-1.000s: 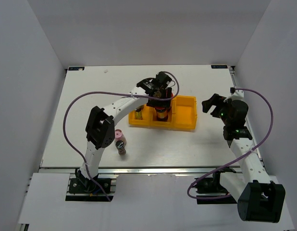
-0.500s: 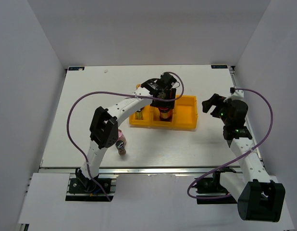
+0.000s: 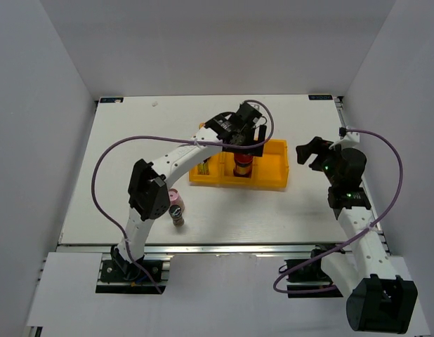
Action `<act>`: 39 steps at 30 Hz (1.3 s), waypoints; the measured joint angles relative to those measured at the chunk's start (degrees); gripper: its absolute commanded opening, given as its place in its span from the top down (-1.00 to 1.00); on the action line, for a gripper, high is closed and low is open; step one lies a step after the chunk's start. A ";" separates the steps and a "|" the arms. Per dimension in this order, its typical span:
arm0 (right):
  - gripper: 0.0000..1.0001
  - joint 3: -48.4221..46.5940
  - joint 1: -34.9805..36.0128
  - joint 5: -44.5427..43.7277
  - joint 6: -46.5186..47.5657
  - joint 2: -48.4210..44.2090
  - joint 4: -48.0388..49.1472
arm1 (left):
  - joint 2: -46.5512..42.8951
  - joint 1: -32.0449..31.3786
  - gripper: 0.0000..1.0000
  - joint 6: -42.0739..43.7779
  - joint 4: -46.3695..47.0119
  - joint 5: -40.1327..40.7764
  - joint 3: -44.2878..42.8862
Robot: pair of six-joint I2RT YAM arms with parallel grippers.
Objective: Organize the condiment bottles
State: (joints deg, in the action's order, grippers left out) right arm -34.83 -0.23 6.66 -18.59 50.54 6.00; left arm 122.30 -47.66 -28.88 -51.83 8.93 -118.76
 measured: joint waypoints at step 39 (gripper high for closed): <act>-0.79 -29.27 75.43 -21.81 3.43 41.38 -7.04 | -59.10 39.10 -0.96 -16.87 13.53 9.75 66.60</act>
State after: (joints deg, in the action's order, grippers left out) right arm -64.10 75.20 -15.16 -15.16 91.92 -1.04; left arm 63.20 -8.56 -45.76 -38.30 18.68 -52.16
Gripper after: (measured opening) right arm 0.895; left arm 0.983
